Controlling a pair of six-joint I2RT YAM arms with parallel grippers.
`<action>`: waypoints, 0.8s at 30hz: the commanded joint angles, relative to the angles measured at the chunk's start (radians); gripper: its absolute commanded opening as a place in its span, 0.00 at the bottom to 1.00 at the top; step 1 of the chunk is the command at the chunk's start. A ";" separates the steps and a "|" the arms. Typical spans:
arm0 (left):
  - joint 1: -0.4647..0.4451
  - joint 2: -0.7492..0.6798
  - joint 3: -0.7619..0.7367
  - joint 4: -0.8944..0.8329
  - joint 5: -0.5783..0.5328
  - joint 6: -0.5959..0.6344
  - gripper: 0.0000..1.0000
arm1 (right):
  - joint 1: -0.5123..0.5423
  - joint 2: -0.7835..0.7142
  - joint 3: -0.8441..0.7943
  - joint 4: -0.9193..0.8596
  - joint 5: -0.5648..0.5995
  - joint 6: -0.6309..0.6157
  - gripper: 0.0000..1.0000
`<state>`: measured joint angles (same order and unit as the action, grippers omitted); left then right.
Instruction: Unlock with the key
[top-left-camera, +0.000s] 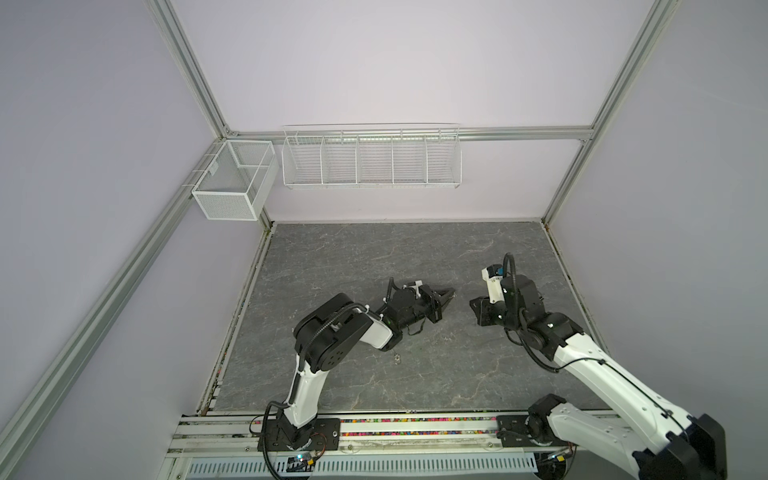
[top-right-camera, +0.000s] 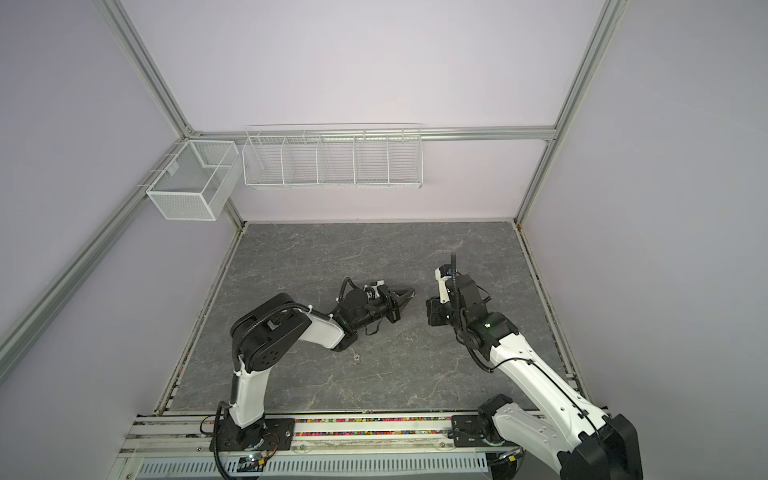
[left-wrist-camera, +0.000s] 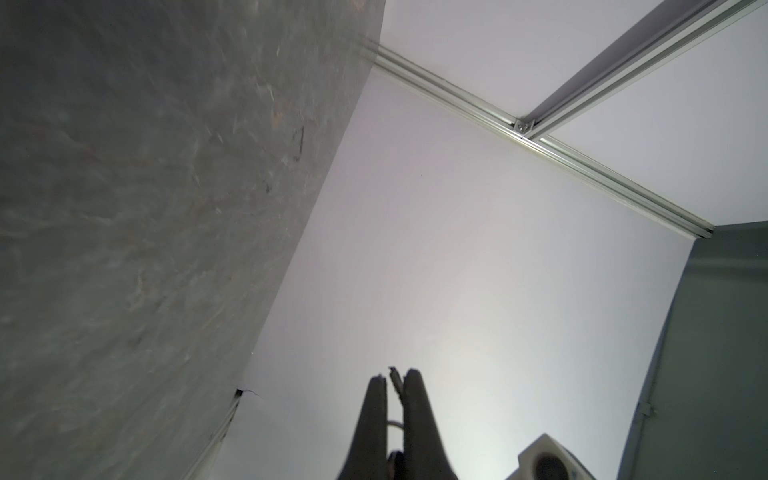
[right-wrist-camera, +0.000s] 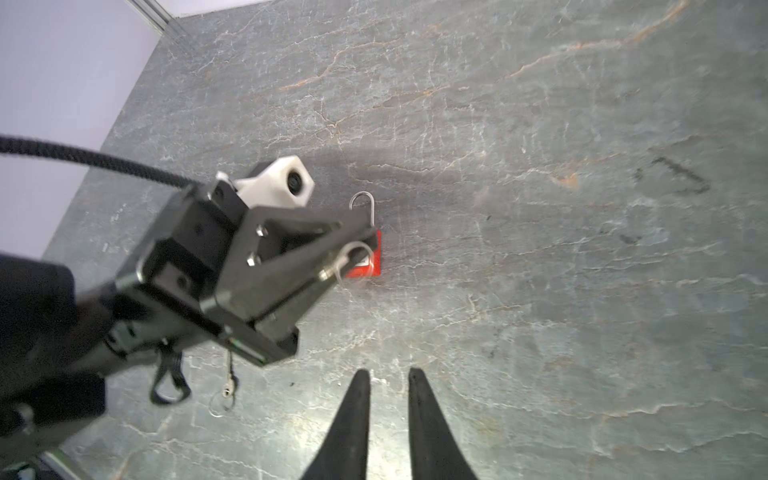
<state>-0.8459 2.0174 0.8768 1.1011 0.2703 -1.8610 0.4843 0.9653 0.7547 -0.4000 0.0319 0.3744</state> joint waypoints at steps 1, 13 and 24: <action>0.036 -0.101 0.009 -0.142 0.052 0.208 0.00 | -0.014 -0.064 -0.017 -0.018 0.031 0.006 0.35; 0.044 -0.297 0.035 -0.318 0.141 0.870 0.00 | -0.247 0.014 -0.118 0.589 -0.745 0.307 0.44; 0.011 -0.310 0.000 -0.187 0.234 0.979 0.00 | -0.214 0.133 -0.119 0.775 -0.878 0.376 0.40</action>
<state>-0.8223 1.6867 0.8936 0.8619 0.4725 -0.9306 0.2550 1.1145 0.6243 0.3092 -0.7887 0.7364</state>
